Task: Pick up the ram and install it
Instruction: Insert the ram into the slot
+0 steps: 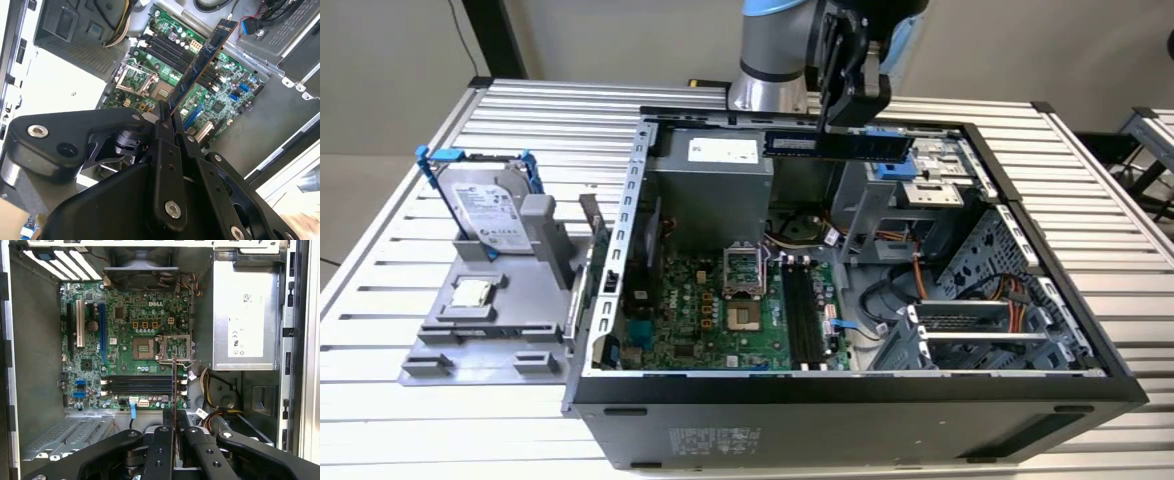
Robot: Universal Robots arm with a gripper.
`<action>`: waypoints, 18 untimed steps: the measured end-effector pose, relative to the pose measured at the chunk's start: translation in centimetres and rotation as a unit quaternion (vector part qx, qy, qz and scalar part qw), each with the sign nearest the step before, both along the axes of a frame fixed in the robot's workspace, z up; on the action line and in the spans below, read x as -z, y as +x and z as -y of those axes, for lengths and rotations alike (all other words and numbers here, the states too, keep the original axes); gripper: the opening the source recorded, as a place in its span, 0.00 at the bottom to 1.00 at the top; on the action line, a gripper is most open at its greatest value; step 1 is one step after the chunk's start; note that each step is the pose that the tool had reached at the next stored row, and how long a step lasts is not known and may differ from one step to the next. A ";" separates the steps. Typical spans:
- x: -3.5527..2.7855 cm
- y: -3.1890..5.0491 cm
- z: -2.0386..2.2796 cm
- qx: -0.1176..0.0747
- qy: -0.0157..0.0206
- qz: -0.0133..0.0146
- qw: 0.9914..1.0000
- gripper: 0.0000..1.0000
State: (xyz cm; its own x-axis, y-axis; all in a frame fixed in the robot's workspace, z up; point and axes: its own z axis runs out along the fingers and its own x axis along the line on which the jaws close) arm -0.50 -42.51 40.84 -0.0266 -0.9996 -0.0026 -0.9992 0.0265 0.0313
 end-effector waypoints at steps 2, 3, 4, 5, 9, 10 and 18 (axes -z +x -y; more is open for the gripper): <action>0.00 0.00 0.00 0.001 0.000 0.000 1.000 0.00; 0.00 0.00 0.00 0.004 0.000 0.000 1.000 0.00; 0.00 0.00 0.00 0.009 0.000 0.000 1.000 0.00; 0.00 0.00 0.00 0.016 0.000 0.000 1.000 0.00; 0.00 0.00 0.00 0.047 0.000 0.000 0.999 0.00; 0.00 0.00 0.00 0.054 0.000 0.000 0.999 0.00; 0.00 0.00 0.00 0.122 0.000 0.000 0.993 0.00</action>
State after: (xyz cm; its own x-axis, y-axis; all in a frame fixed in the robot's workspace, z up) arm -0.50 -42.52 40.84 -0.2678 -0.9635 -0.0026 -0.9630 0.2676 0.0313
